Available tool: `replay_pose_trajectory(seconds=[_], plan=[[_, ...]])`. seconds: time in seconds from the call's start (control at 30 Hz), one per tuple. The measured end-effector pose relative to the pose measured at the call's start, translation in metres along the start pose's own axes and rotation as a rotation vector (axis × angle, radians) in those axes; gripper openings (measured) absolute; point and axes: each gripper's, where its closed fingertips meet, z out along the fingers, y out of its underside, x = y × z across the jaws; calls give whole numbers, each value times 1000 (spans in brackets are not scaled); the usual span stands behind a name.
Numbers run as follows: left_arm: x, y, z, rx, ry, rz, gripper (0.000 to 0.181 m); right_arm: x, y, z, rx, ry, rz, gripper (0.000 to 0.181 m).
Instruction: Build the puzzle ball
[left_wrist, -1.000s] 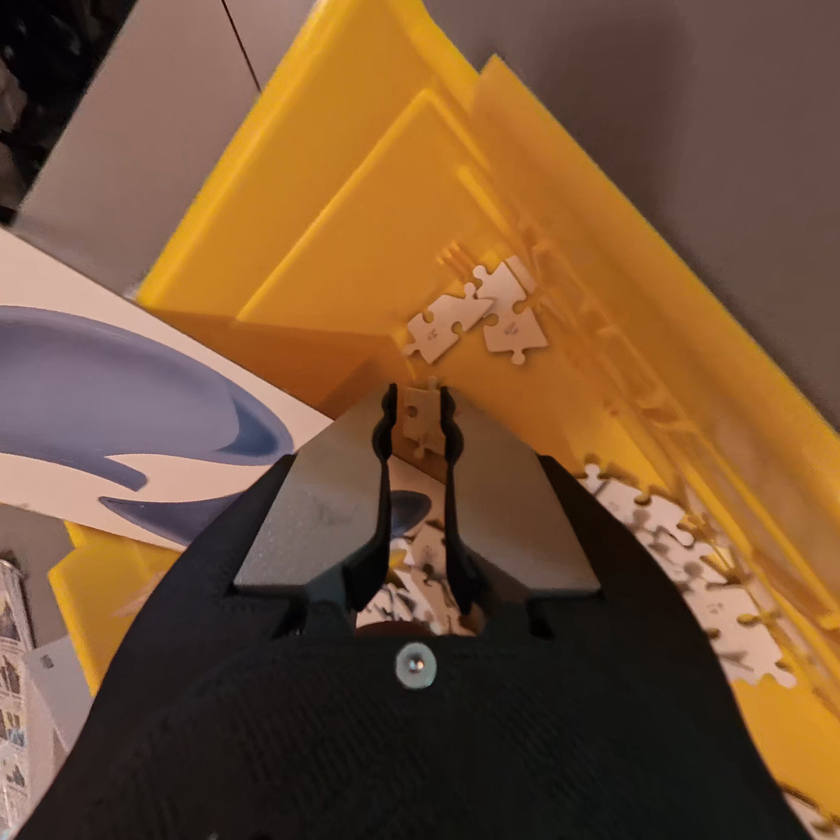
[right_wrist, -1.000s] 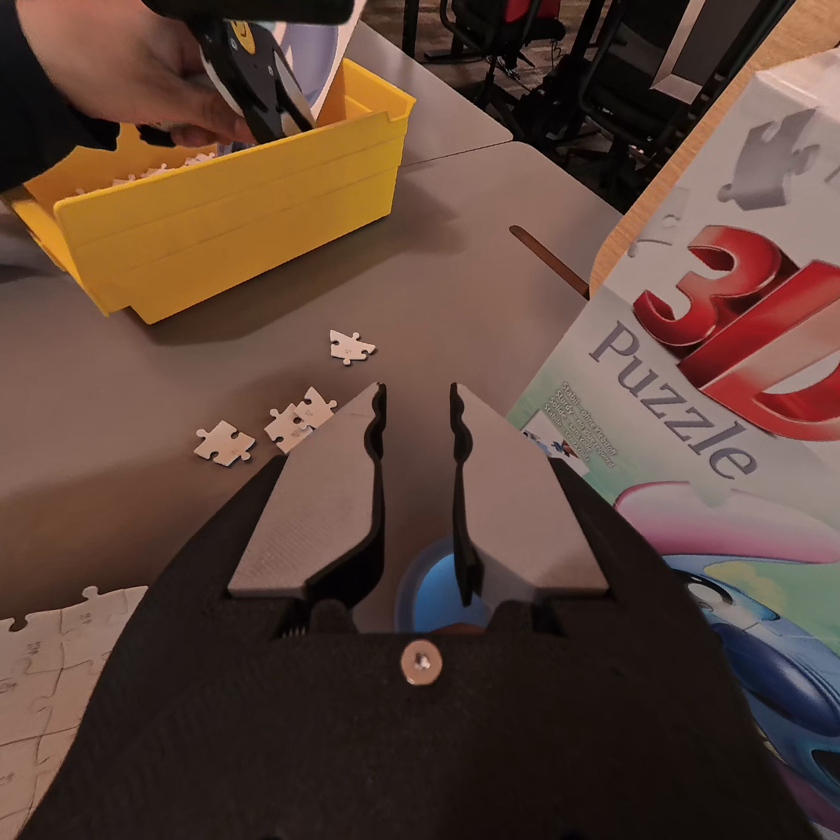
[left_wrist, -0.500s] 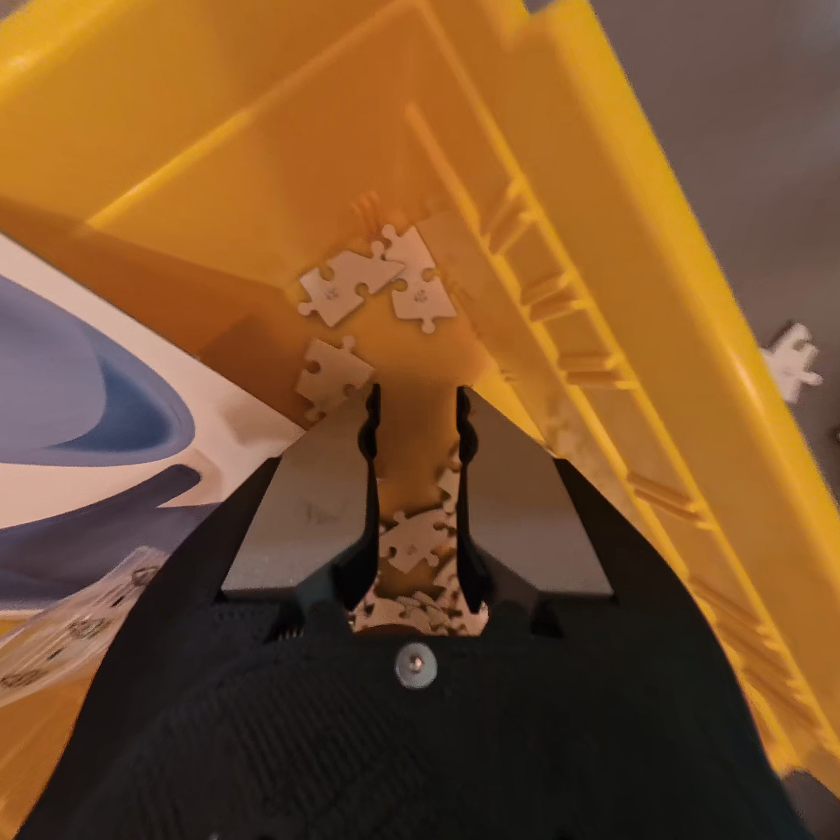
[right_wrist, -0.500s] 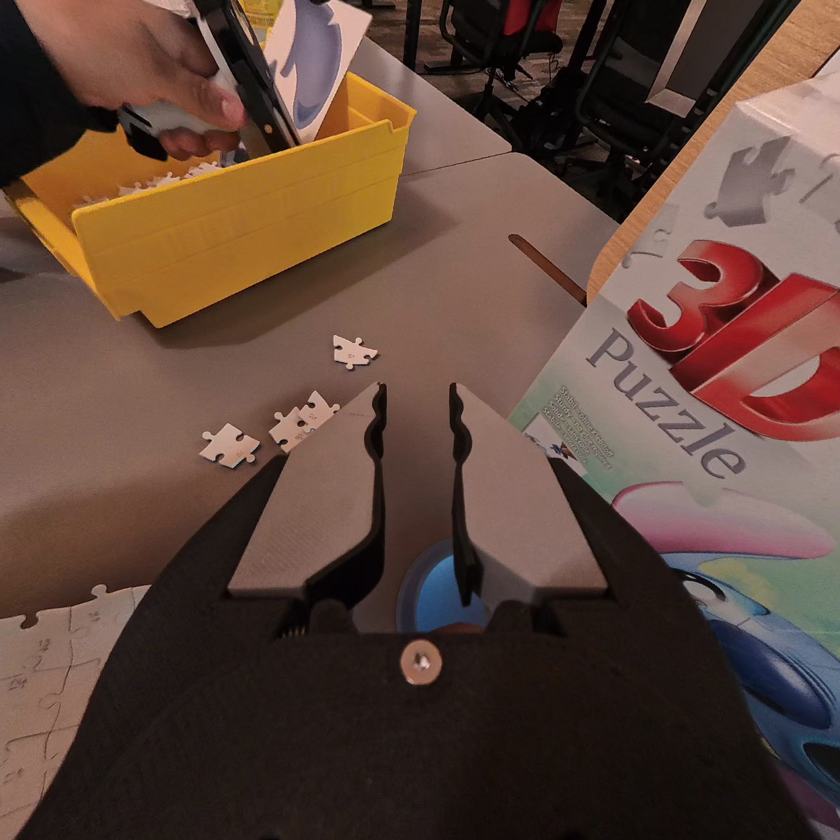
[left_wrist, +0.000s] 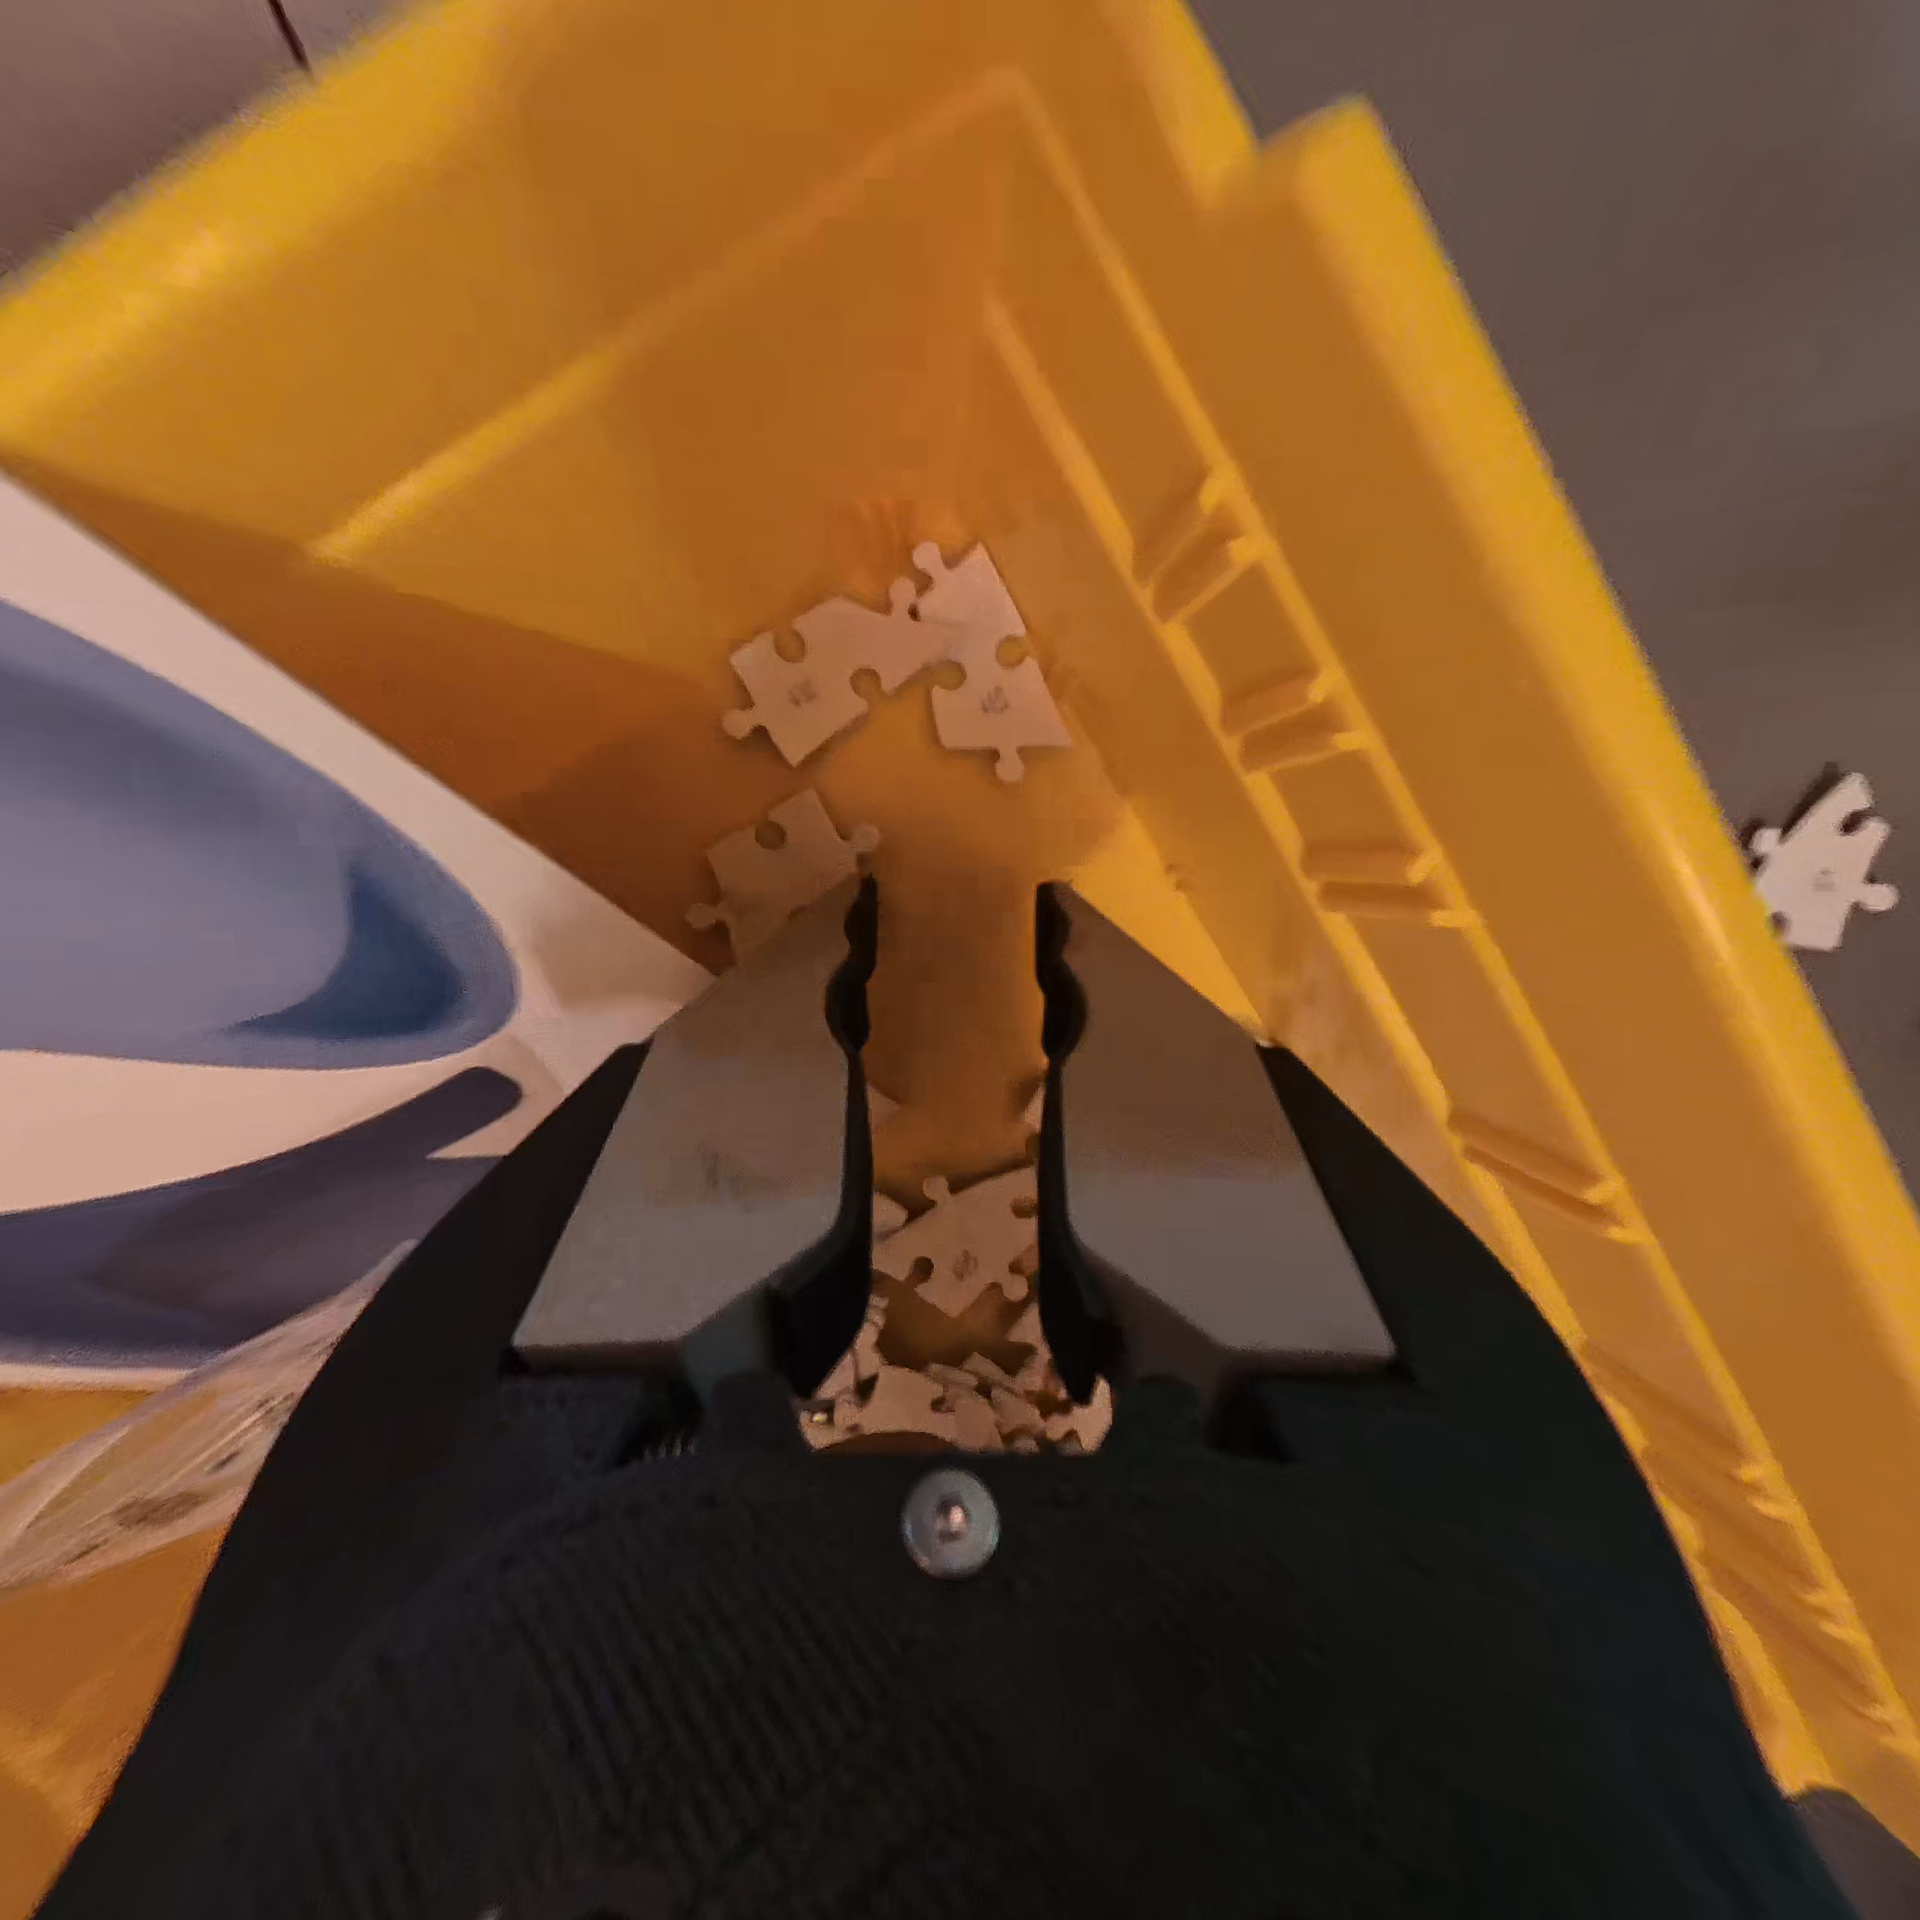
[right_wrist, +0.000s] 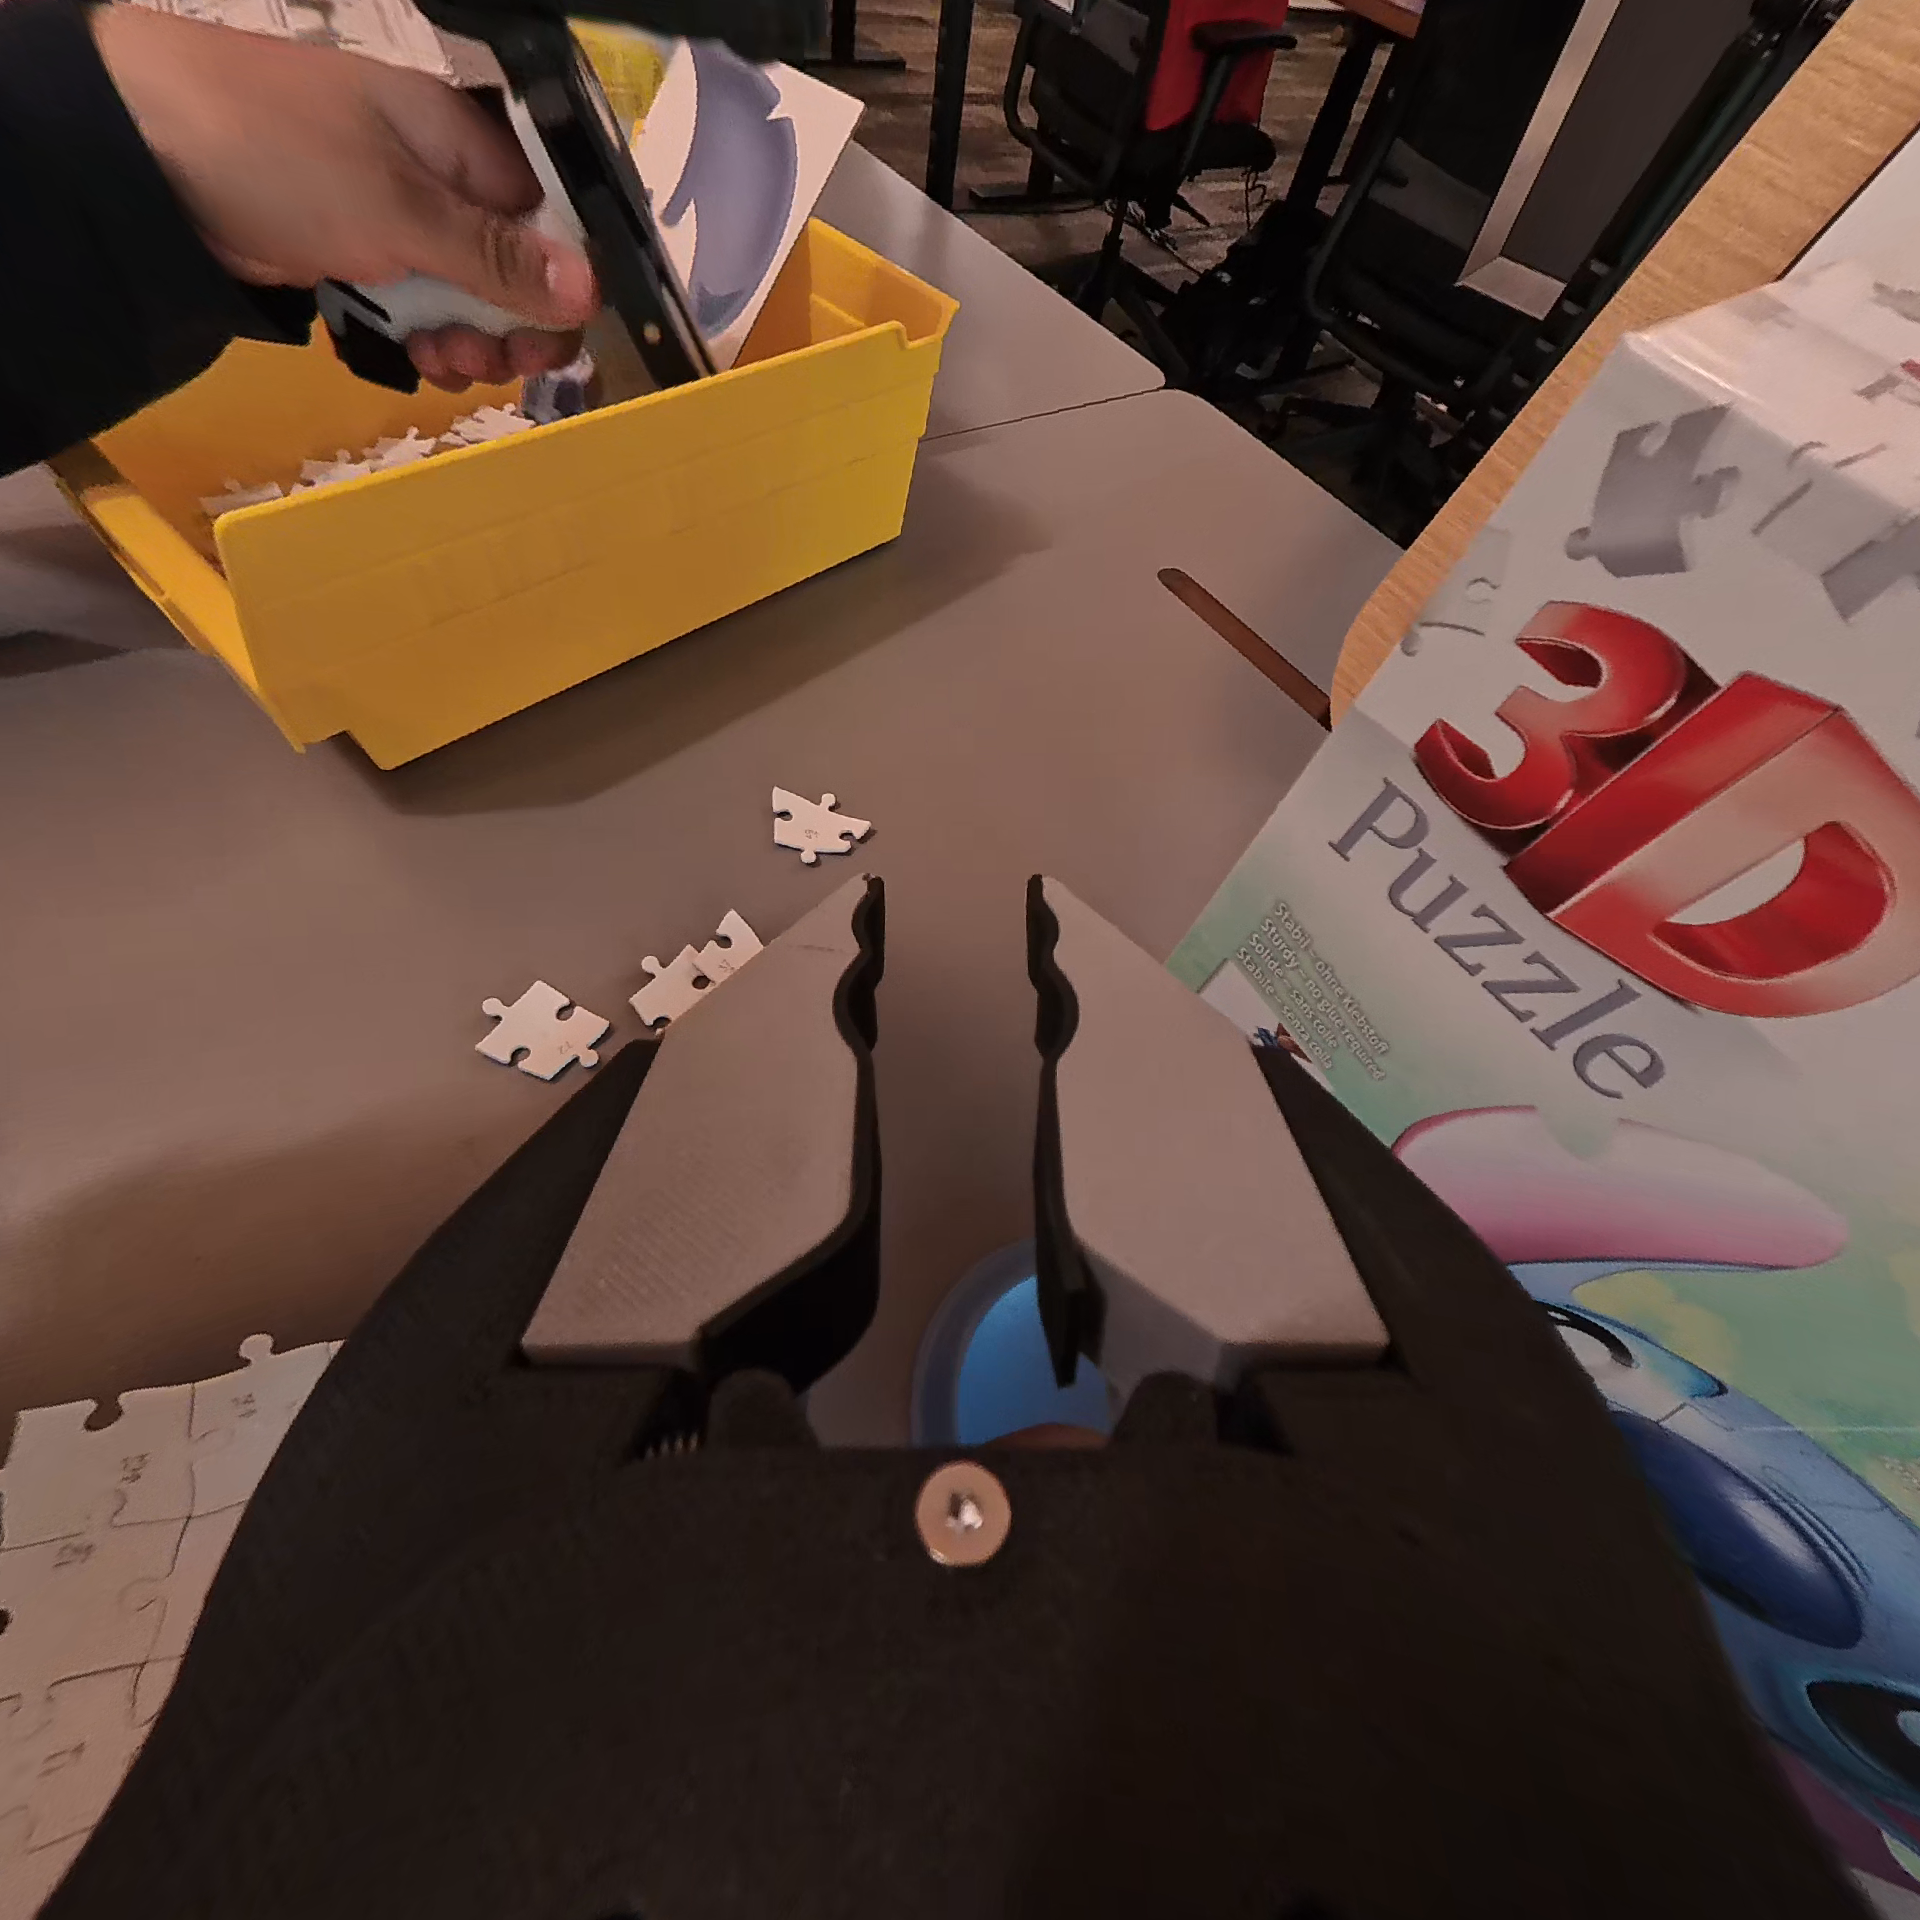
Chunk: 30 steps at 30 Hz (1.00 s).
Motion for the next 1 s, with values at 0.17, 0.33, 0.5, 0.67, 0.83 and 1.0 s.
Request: replay_pose_trajectory(seconds=[0.17, 0.33, 0.5, 0.67, 0.83, 1.0], plan=[[30, 6, -2, -41, 178, -13, 38, 1, -1, -2, 6, 2, 4, 23], [34, -15, -32, 90, 306, -61, 34, 3, 0, -5, 10, 6, 6, 23], [5, -44, -55, 273, 158, -92, 46, 2, 0, -4, 10, -3, 11, 23], [-5, -33, -24, 178, -58, -72, 49, -3, -5, -6, 27, -16, 14, 24], [-6, -10, -3, -26, -232, 38, 52, -9, -14, -16, 62, -48, 12, 25], [-13, -4, -1, -201, -287, 18, 42, -20, -18, -28, 91, -95, -1, 25]])
